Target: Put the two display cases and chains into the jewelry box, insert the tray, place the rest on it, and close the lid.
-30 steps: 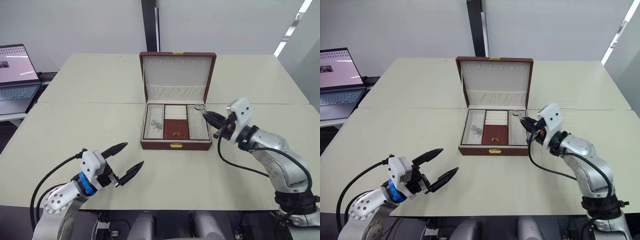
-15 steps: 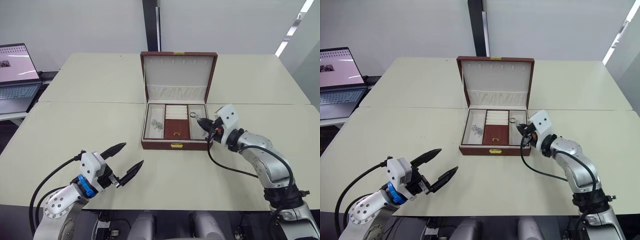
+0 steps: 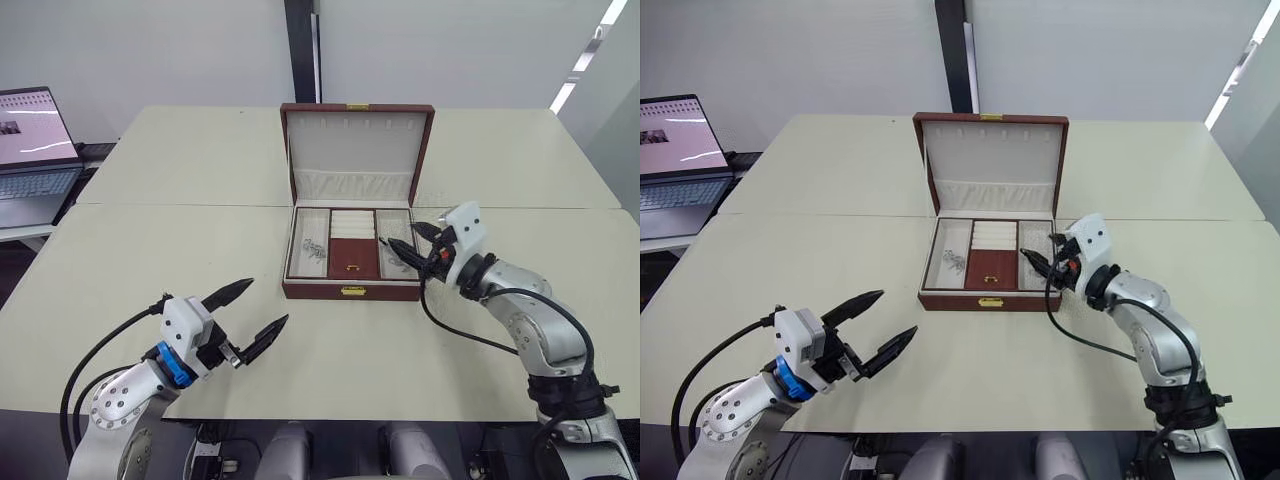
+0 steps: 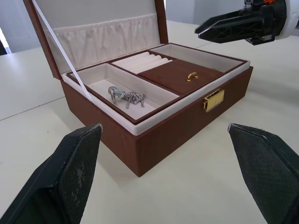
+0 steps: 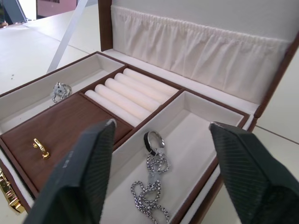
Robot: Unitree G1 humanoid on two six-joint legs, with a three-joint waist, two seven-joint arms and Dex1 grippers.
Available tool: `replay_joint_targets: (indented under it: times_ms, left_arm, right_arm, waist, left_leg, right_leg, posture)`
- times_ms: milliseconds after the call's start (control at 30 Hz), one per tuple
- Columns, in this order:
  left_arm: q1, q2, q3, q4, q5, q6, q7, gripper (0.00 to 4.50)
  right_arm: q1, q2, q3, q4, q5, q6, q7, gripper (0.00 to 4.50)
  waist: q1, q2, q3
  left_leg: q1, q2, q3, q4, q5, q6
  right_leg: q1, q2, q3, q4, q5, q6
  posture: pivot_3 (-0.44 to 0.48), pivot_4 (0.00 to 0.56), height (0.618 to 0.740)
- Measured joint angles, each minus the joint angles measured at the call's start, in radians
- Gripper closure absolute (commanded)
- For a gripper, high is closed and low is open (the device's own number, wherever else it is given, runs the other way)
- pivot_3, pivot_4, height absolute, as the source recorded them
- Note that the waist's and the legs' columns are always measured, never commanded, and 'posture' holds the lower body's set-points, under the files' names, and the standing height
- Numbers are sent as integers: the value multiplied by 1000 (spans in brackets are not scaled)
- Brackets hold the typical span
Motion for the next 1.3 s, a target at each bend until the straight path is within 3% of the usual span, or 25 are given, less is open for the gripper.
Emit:
replay_joint_targets:
  times_ms: [33, 333, 567, 800, 1300]
  left_arm:
    - [-6, 1, 2, 4, 0, 1, 1, 0]
    - [-78, 63, 118, 154, -28, 102, 38, 0]
    - [-205, 144, 198, 360, 11, 112, 68, 0]
    - [-227, 144, 228, 423, 45, 124, 157, 0]
    - [-243, 162, 240, 432, 60, 153, 179, 0]
  right_arm:
    - [11, -9, -12, -3, 10, -1, 6, 26]
    - [182, -164, -193, 61, 49, -123, 156, 26]
    - [251, -244, -285, 273, 38, -287, 265, 26]
    - [253, -249, -304, 364, 17, -347, 270, 26]
    - [295, -236, -304, 323, 14, -353, 236, 26]
  waist:
    - [1, 0, 0]
    - [-1, 0, 0]
    - [-4, 0, 0]
    - [-2, 0, 0]
    - [-1, 0, 0]
  left_leg:
    - [0, 0, 0, 0, 0, 0]
    - [0, 0, 0, 0, 0, 0]
    - [1, 0, 2, 0, 0, 0]
    - [1, 0, 1, 0, 0, 0]
    - [1, 0, 1, 0, 0, 0]
  right_leg:
    - [0, 0, 0, 0, 0, 0]
    - [1, 0, 0, 0, 0, 0]
    - [1, 0, 1, 0, 0, 0]
    - [1, 0, 1, 0, 0, 0]
    - [1, -1, 1, 0, 0, 0]
  posture:
    - [0, 150, 740]
    - [0, 150, 740]
    - [0, 150, 740]
    - [0, 150, 740]
    - [0, 150, 740]
